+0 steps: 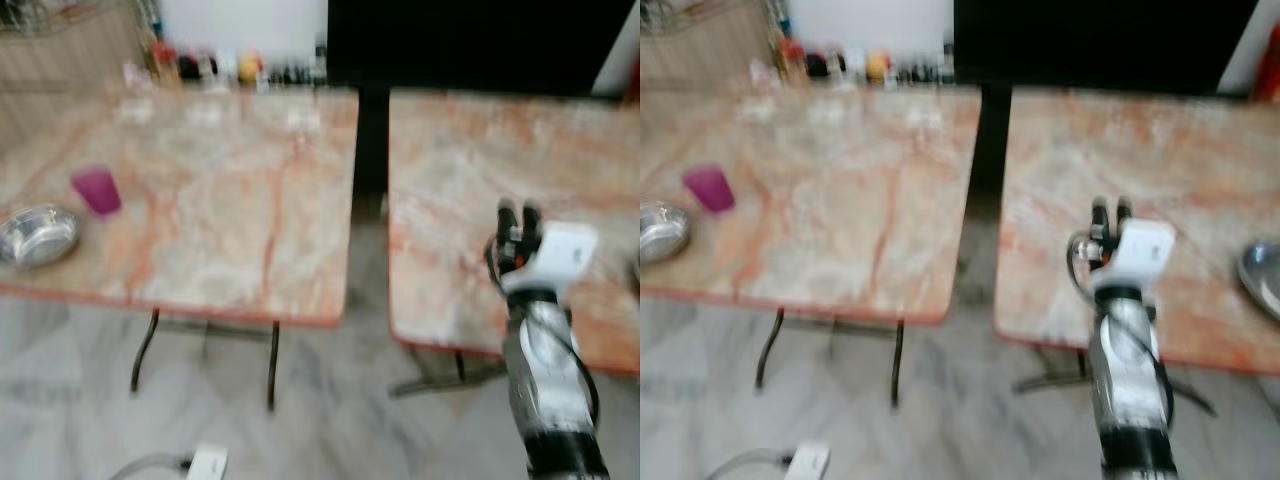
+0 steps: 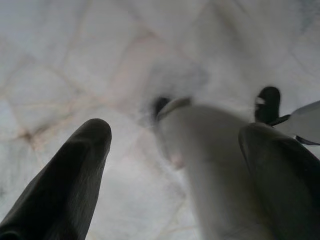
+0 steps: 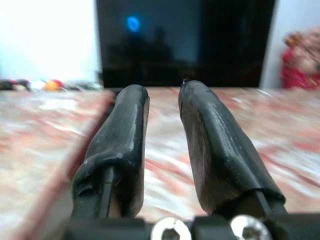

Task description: Setting the table

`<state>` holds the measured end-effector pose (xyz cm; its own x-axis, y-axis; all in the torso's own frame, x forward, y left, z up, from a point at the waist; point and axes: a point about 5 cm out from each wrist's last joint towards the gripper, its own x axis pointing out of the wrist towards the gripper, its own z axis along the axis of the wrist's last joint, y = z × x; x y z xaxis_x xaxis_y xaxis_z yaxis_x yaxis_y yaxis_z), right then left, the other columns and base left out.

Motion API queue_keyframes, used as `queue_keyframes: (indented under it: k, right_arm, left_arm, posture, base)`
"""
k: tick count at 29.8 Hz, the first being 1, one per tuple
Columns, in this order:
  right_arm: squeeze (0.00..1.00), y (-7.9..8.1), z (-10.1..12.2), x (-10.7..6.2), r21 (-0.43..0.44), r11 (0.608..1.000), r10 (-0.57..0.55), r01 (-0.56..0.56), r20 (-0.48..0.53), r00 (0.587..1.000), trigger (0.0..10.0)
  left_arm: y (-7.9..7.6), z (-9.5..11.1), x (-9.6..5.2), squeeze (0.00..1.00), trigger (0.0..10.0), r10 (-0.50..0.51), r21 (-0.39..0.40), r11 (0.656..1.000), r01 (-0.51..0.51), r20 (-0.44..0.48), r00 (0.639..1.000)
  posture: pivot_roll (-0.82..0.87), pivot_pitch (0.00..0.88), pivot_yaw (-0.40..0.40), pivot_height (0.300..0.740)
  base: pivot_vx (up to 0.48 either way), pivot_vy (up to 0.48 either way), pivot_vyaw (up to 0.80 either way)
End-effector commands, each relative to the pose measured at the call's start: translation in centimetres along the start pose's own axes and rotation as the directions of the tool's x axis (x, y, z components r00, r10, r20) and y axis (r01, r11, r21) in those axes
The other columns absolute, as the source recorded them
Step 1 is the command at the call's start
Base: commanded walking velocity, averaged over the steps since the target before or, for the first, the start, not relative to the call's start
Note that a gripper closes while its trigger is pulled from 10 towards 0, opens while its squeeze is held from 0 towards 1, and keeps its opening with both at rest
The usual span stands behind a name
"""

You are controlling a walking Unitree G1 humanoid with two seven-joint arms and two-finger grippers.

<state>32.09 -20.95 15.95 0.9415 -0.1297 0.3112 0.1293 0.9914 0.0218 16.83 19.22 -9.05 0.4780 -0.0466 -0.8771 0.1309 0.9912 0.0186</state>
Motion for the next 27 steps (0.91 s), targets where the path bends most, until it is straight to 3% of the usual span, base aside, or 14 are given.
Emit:
queue_keyframes:
  k: [1, 27]
  right_arm:
    - [0.0, 0.8, 0.15, 0.1, 0.014, 1.0, 0.021, -0.021, 0.006, 1.0, 10.0]
    - [0.0, 1.42, -0.32, -0.23, 0.034, 0.999, 0.018, -0.017, -0.019, 1.0, 10.0]
  left_arm:
    - [0.49, -1.07, -0.19, 0.0, 10.0, 0.011, -0.002, 1.0, -0.011, -0.038, 0.999]
    - [0.45, -1.0, -0.17, 0.0, 10.0, 0.015, -0.013, 1.0, -0.016, -0.036, 0.999]
  posture:
    - [0.05, 0.006, -0.037, 0.74]
    - [0.06, 0.037, -0.039, 0.74]
  base:
    - [0.0, 0.48, 0.0]
    - [0.0, 0.48, 0.0]
